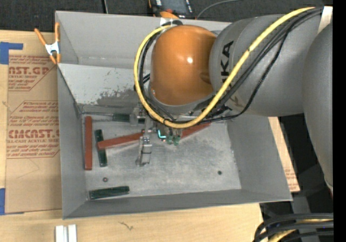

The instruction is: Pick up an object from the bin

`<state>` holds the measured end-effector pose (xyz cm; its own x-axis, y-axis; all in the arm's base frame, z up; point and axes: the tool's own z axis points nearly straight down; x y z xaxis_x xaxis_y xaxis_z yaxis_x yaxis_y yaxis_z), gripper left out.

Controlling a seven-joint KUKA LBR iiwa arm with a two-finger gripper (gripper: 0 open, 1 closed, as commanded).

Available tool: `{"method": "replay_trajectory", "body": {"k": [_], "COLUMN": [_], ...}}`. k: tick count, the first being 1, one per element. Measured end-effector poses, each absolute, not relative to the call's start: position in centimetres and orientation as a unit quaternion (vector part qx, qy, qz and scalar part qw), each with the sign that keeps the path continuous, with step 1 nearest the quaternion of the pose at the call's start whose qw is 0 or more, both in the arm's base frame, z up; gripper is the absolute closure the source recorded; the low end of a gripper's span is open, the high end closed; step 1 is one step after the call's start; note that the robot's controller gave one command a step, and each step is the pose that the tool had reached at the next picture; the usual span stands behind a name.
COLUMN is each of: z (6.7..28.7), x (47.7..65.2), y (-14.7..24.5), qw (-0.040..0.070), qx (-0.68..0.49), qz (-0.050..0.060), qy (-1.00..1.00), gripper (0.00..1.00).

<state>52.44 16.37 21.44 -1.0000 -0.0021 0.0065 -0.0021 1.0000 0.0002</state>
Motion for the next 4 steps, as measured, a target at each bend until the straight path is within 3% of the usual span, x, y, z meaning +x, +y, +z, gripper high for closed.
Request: {"method": "replay_trajectory", "body": {"k": [1,2,3,4], "z": [12.6,6.9,7.2,14.9], "x": [59.3,58.8,59.0,56.6], "y": [16.7,12.6,12.8,4.2], "qw": [0.0,-0.003,-0.004,-0.003], "qx": [-0.023,0.026,0.026,0.091], "qz": [0.0,-0.001,-0.002,0.0], "qy": [-1.0,-1.0,-1.0,-0.996], "gripper": [0.0,0.0,1.0,1.0]}}
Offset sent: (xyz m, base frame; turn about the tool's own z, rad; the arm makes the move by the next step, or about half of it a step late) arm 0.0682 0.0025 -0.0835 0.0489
